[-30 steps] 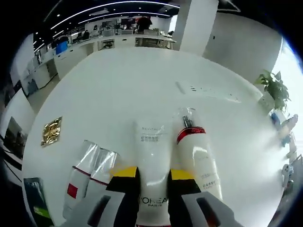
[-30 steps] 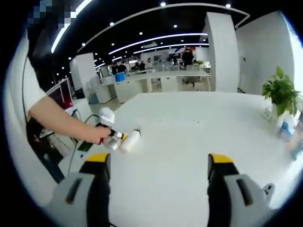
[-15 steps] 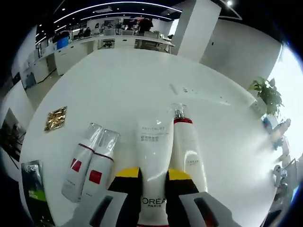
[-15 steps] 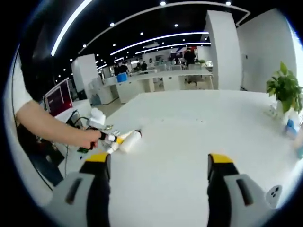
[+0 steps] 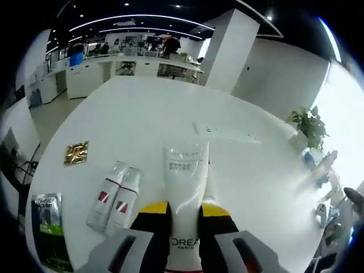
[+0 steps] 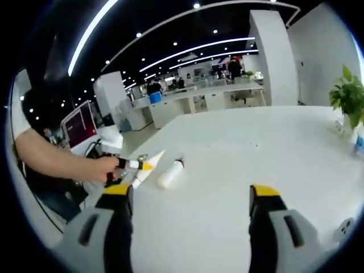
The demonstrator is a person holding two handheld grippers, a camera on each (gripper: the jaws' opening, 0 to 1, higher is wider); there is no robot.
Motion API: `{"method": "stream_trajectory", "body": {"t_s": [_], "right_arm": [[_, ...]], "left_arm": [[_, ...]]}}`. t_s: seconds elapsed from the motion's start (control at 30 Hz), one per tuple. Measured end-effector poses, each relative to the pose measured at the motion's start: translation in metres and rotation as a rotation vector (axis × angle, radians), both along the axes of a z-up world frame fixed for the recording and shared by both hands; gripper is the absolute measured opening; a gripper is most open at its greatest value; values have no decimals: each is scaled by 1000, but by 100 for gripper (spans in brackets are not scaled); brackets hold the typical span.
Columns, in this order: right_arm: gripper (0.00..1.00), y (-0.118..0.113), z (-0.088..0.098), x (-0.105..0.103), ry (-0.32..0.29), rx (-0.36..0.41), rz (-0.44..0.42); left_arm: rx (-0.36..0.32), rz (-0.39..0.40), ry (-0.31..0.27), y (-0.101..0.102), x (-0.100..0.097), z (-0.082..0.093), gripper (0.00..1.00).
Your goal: Arrange the skincare products in the storage area until every visible bottle or jar stands upright without overlapping.
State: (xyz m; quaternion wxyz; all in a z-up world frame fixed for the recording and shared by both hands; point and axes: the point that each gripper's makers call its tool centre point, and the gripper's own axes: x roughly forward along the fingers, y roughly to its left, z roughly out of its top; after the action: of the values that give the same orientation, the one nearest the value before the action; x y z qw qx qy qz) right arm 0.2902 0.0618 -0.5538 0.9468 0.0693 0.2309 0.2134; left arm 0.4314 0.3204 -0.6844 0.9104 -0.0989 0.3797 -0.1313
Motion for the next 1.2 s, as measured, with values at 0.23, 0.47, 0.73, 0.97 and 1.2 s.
{"method": "stream_trajectory", "body": {"t_s": [0.23,0.47,0.73,0.97,1.2], "right_arm": [[86,9,-3,9,-9,28,11],[86,22,12,36,-28,99,2],[84,52,22,47,-20,165,49],[76,90,11,44,57,205,114],[72,132,13,48,103,308,158]], "left_arm": [[-46,2,-76,-7,-1,27,17],[-79,-11,-159,-14,-7,62,17],[-117,-37,-227,-18,-21,92,17],[-173,-71,-298,-23,-36,121,17],[-236,-123,-392,-21,-51,153,17]]}}
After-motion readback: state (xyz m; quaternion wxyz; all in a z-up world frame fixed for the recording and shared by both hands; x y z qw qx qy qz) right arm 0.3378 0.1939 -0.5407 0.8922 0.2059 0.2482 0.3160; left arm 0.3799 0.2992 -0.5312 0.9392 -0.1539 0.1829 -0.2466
